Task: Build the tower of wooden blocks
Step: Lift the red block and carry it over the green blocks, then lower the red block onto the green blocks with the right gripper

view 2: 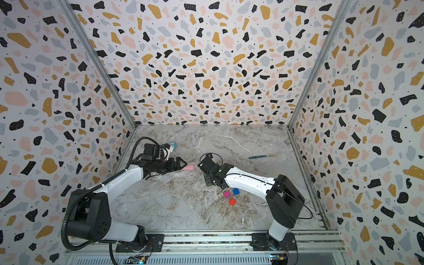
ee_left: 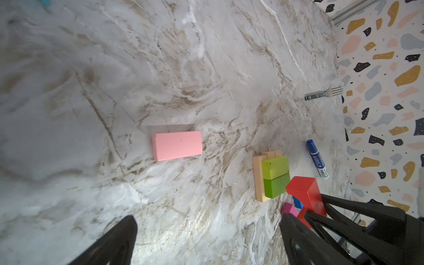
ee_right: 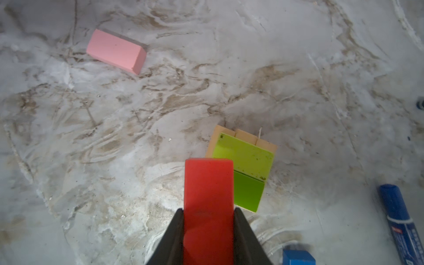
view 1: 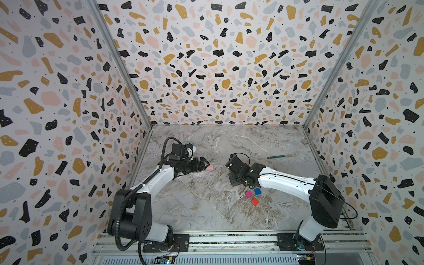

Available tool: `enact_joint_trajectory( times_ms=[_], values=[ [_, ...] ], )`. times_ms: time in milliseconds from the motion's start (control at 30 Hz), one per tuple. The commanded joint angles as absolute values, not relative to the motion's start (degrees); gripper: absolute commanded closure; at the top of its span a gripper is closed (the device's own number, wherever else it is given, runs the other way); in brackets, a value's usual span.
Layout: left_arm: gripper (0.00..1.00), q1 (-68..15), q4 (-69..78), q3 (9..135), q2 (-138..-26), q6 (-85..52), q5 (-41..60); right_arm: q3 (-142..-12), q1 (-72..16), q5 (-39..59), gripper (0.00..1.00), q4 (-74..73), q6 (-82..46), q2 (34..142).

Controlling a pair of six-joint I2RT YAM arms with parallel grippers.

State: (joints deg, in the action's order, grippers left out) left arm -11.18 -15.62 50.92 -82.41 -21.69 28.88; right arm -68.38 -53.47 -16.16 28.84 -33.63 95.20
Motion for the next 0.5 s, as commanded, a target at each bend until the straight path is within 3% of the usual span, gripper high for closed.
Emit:
enact_joint_trajectory(
  times_ms=[0,133,467],
  values=[
    [0.02,-12.70,-13.53,50.56,-81.17,-21.00,31.60,-68.21,-52.82,-18.90,0.92,32.60,-40.25,91.96],
    [0.02,-13.68,-10.51,49.75,-81.16,-22.70,36.70,-67.98,-52.73,-19.43,0.93,32.66,-44.12,91.96],
    [0.02,-15.55,-10.10,49.66,-81.17,-22.43,38.14,-67.46,-52.80,-21.73,0.93,32.56,-50.66,92.11]
  ],
)
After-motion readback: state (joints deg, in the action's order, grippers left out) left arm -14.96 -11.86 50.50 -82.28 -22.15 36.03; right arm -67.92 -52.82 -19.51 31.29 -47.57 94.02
